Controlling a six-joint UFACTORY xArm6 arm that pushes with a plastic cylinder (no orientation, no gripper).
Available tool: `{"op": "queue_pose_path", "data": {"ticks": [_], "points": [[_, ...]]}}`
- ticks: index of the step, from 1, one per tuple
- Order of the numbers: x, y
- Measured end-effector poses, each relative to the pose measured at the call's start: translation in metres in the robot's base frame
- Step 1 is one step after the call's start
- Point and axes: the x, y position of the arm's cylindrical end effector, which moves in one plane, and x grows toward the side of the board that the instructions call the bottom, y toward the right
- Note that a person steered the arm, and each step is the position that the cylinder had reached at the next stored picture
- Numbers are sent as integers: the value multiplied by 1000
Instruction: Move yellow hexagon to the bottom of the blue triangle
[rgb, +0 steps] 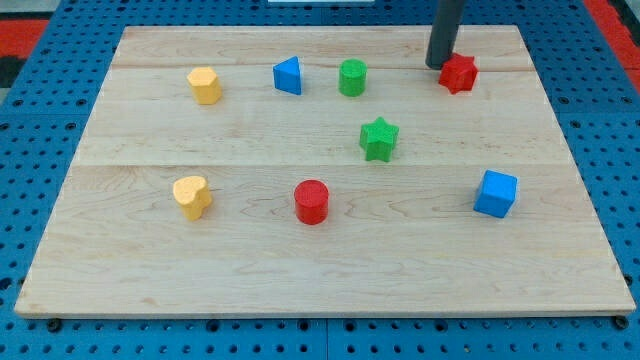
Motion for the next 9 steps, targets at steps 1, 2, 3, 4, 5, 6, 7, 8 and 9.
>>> {"op": "queue_pose_path", "data": {"ticks": [1, 2, 3, 4, 5, 6, 7, 8, 9], "points": [[16, -28], [55, -80], [63, -103], [33, -105], [10, -105], [40, -113], [70, -146], [72, -170], [85, -262]]}}
